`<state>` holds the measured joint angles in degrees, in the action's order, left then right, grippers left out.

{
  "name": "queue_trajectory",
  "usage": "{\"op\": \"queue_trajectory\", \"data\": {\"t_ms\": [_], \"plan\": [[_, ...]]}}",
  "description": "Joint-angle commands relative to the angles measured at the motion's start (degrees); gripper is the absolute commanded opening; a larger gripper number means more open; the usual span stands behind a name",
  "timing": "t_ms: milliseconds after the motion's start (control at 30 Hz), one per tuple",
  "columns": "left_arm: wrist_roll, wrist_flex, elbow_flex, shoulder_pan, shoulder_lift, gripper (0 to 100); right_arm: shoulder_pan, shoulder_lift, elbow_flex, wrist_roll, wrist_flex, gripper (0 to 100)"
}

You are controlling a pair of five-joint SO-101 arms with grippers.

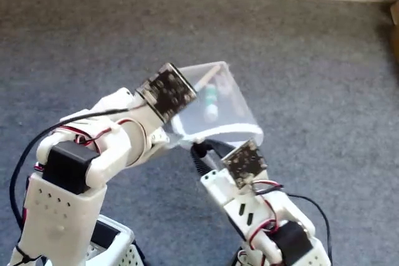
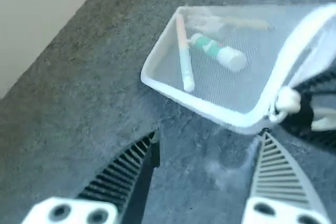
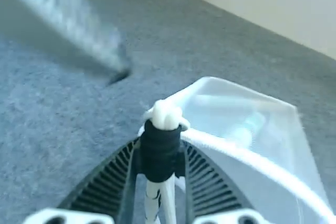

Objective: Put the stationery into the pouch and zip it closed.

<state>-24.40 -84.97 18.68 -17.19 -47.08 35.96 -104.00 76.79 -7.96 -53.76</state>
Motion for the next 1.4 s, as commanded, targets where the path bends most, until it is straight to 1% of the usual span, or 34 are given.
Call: {"op": "queue_trajectory", "data": {"t_ms": [0,133,300,433,567,700,967,1133,1367], "plan": [[-5.8,-3.7,-1.9,0.6,-1.3,25,-4.4,-0.9,-7.3,-0.4,-2.7,0.5],[-8.6,-3.7,1.6,0.4,-1.3,25,-7.2,-0.8,-8.5,-0.5,-3.2,0.5],[-8.5,0.6,5.9,-4.0,-1.3,25,-9.6,-0.8,-8.6,-0.5,-3.2,0.5],[-8.5,7.5,10.8,-7.3,-1.3,25,-12.4,-0.8,-8.6,-0.6,-3.2,0.7],[-8.5,15.3,15.5,-9.0,-1.3,25,-12.9,-0.8,-8.6,-0.6,-3.1,0.7],[-8.5,20.8,19.1,-10.9,-0.9,25,-12.9,-0.8,-8.6,-0.6,-3.0,0.7],[-8.3,32.5,26.0,-11.7,-0.7,25,-12.7,-0.8,-8.6,-0.6,-2.9,0.7],[-8.0,37.9,29.3,-11.8,-0.7,25,-12.7,-0.8,-8.6,-0.6,-2.8,0.7],[-0.5,50.2,35.9,-11.8,-1.2,25,-12.7,-0.8,-8.6,-0.6,-2.8,0.7]]}}
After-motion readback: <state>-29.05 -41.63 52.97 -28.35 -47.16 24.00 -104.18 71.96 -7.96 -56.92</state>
